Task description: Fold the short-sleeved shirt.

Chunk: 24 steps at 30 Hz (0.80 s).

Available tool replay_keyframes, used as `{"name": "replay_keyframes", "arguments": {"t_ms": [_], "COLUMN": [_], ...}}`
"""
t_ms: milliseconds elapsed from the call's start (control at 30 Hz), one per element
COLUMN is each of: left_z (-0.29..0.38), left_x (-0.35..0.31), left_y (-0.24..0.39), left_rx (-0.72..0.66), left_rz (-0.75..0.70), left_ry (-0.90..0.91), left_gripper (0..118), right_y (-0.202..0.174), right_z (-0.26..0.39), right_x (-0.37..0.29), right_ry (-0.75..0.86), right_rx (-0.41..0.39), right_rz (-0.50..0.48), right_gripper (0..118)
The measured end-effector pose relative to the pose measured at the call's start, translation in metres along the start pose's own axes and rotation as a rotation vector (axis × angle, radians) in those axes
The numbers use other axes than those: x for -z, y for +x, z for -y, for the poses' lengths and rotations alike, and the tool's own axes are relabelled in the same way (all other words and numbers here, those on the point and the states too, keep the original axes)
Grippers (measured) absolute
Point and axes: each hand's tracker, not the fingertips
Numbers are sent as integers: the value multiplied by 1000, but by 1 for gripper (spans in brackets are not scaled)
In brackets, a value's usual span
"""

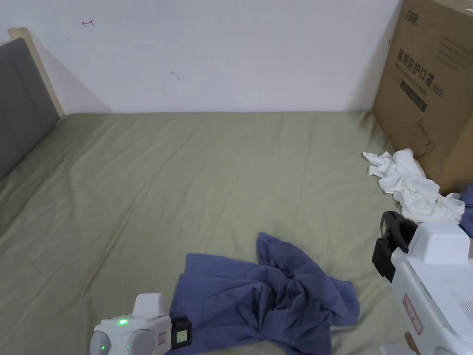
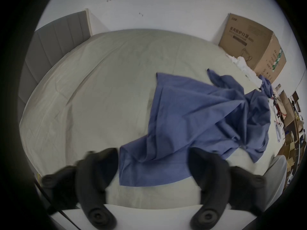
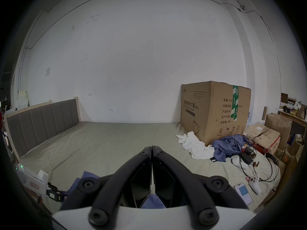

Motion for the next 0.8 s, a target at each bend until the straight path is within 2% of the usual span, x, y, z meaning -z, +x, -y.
{"name": "replay_keyframes", "arguments": {"t_ms": [33,133,200,267,333,367,400,433,500,600,733,767,800], "left_z": [1,2,1,1,4,4,3,2,2,0,-10,-14,-17], "left_x": [3,14,23,31,33,29,26,26,23,13,-20,-28,-34], "left_y": [0,-1,-2,-2,-1,2,4,6,11,13,10,8,8], "left_rx": [-1,12,23,30,29,36,50,64,80,133,106,97,91], "left_rz": [-18,-90,-119,-116,-48,-81,-72,-55,-14,-28,35,52,62], "left_ry": [0,-12,-68,-110,-114,-102,-100,-103,-78,-49,41,62,78], "left_gripper": [102,102,97,65,54,46,33,9,5,4,4,4,4], "right_y": [1,-3,-4,-5,-5,-5,-5,-3,4,18,38,43,47], "right_z": [1,1,1,2,3,3,4,5,10,22,49,60,71], "right_x": [1,1,2,3,5,7,8,10,18,38,89,104,119], "right_ry": [-5,-18,-24,-30,-38,-43,-48,-50,-65,-128,-327,-373,-431], "right_rx": [0,5,7,5,9,10,10,10,18,47,50,52,57], "right_rz": [0,3,2,3,0,0,0,1,2,11,11,14,6], "right_gripper": [0,0,0,0,0,0,0,0,0,0,2,3,12]}}
